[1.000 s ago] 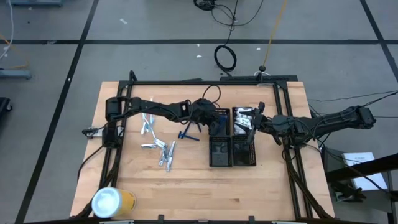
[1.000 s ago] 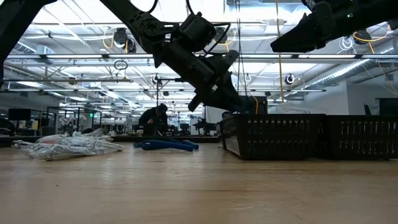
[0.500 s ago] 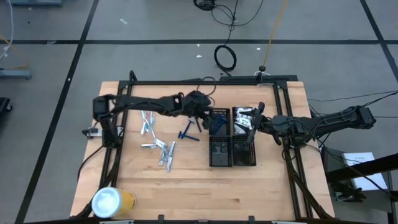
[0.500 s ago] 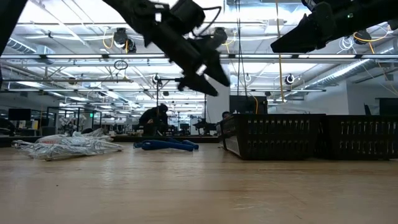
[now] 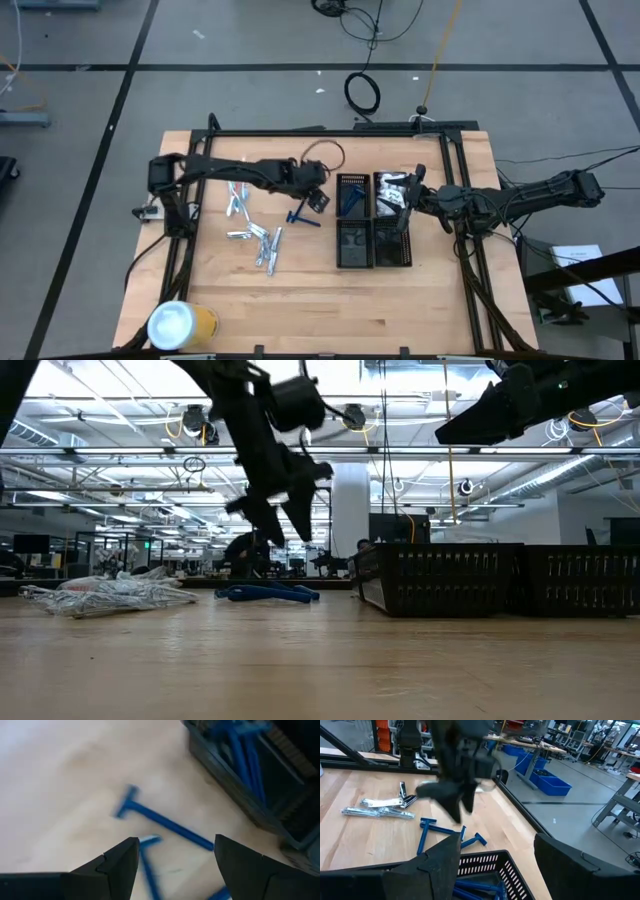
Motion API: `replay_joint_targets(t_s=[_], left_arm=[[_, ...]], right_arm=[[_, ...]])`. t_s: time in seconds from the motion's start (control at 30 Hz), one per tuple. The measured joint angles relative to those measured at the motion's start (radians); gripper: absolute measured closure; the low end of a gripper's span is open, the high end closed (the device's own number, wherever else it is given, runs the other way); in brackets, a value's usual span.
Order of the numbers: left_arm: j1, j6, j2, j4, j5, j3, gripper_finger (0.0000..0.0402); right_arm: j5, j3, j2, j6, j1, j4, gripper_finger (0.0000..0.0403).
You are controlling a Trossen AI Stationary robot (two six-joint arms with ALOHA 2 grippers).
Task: Pick & Place Travel size toiletries
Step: Put the razor into the top left black basket
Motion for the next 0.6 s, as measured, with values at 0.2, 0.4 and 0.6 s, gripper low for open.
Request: replay_joint_targets(t_s=[0.2,0.4,0.6], left_arm=[[0.006,-0.039,0.123,0.07,0.082,0.0,0.0146],[0.038,-0.076,0.163,0.067,0.049,0.0,0.0146],[0.051,-0.043,0.152,-0.007,0.008,0.0,0.0147]], right_arm=[[0.0,0.0,0.0,0.004,0.0,0.005,0.0165],[0.0,0.0,0.0,0.004,0.0,0.006,0.0165],[0.0,0.0,0.0,0.005,0.0,0.006,0.0165]])
